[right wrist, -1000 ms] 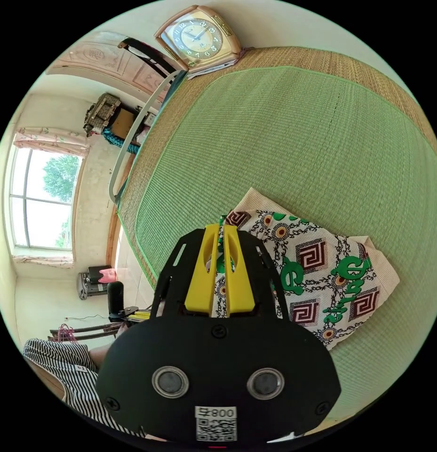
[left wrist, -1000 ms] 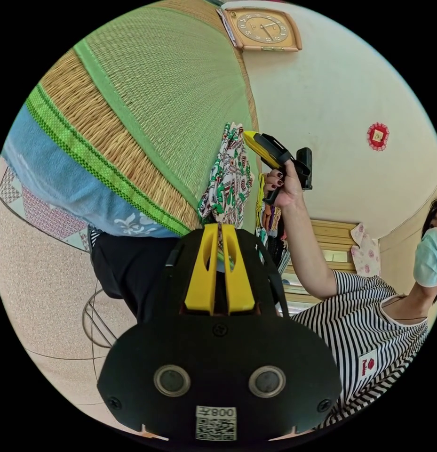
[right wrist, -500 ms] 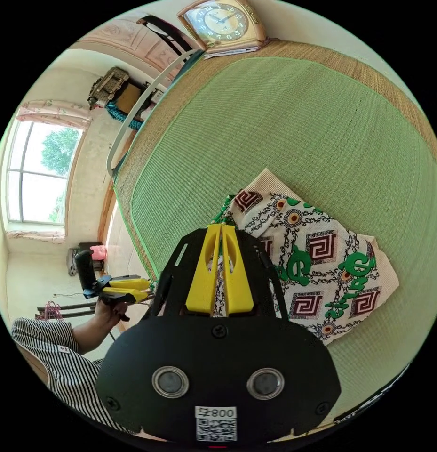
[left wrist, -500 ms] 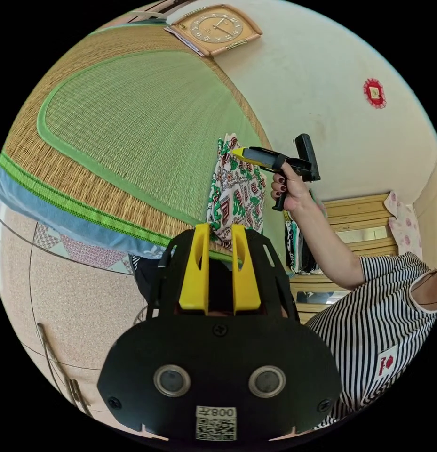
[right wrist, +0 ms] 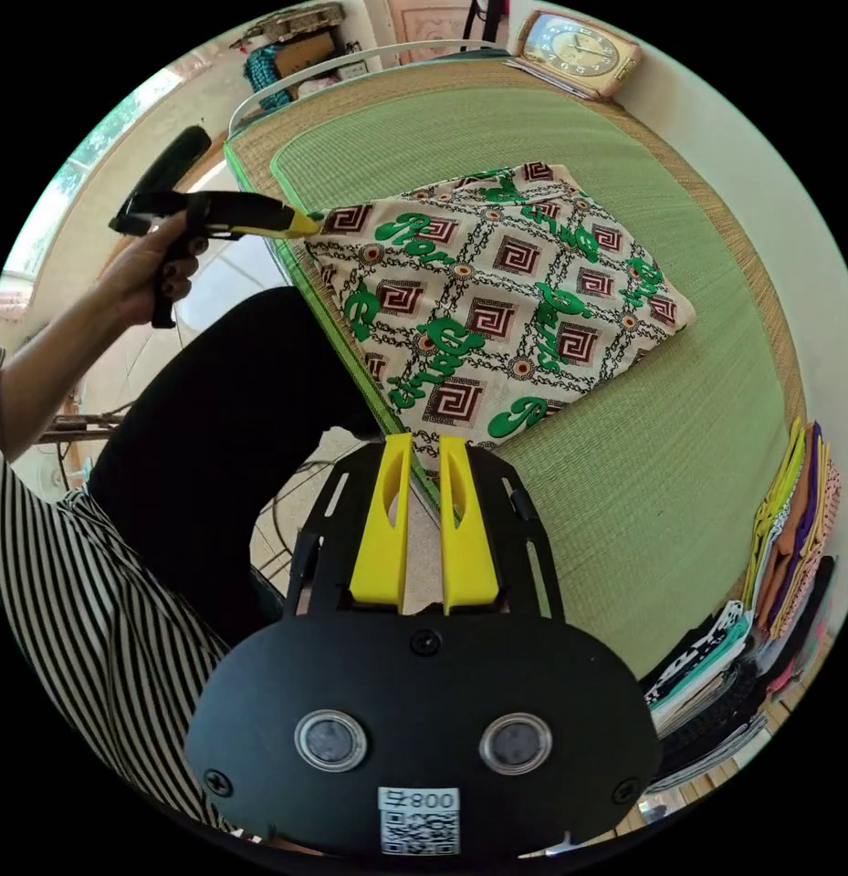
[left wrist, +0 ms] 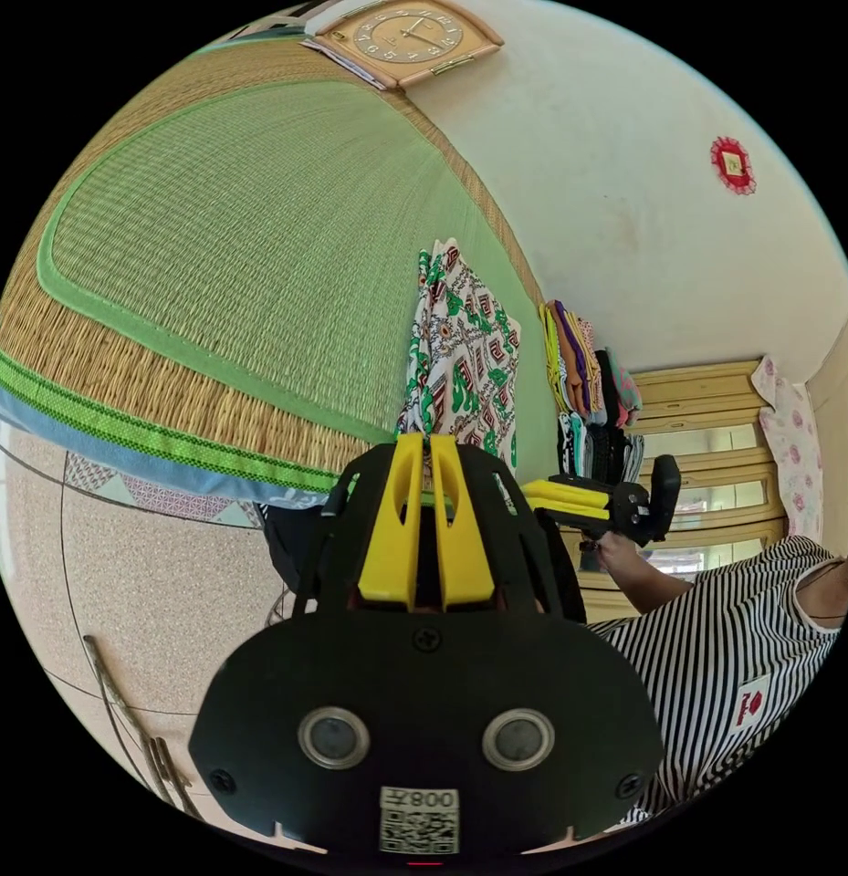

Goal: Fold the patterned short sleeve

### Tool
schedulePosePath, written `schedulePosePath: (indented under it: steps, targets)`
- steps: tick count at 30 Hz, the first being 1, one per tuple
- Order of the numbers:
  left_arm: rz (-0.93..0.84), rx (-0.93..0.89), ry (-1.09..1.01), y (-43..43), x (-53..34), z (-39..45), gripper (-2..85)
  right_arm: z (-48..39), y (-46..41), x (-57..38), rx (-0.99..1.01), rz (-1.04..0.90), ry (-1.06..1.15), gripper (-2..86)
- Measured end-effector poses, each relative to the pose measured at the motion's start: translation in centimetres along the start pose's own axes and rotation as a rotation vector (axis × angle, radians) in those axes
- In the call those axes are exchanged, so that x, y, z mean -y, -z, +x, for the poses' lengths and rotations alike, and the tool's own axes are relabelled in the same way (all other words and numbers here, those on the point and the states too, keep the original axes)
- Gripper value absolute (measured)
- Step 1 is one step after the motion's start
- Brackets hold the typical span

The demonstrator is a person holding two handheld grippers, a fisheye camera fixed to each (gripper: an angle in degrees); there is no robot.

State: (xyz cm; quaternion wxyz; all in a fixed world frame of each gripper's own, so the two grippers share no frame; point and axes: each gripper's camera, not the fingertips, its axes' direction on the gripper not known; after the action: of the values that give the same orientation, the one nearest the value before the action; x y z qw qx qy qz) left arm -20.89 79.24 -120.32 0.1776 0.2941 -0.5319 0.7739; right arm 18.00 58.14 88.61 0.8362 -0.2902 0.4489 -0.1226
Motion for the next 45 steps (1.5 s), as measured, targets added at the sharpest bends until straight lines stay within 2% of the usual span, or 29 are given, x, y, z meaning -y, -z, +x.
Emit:
schedulePosePath:
  steps: [9,19,22,28,35,39,45]
  targets:
    - [-0.009,0.03,-0.009,-0.6,0.6,2.4,1.4,-2.8,-1.9,-0.6,-0.066,0.006,0.018,1.0]
    - [-0.017,0.032,-0.017,-1.4,0.6,4.8,1.5,-3.2,2.1,-4.0,-0.115,0.122,-0.052,-0.2]
    - [-0.061,0.08,0.009,-2.8,0.6,4.4,1.6,-3.1,-0.2,-4.6,-0.08,0.065,-0.042,-0.1]
    - [-0.074,0.065,0.013,-3.6,0.6,5.4,2.3,-2.3,-3.2,-5.0,-0.03,-0.01,-0.042,0.2]
    - [0.081,0.095,-0.065,-1.9,1.4,9.0,2.7,0.2,-3.7,-6.1,0.072,0.001,-0.088,0.9]
    - [0.053,0.068,-0.18,-4.8,5.8,12.3,2.3,1.9,-3.9,-7.1,0.143,0.014,-0.134,0.9]
    - [-0.015,0.146,-0.265,-10.7,13.2,15.6,1.1,4.6,-4.1,-9.3,0.232,0.022,-0.209,0.6]
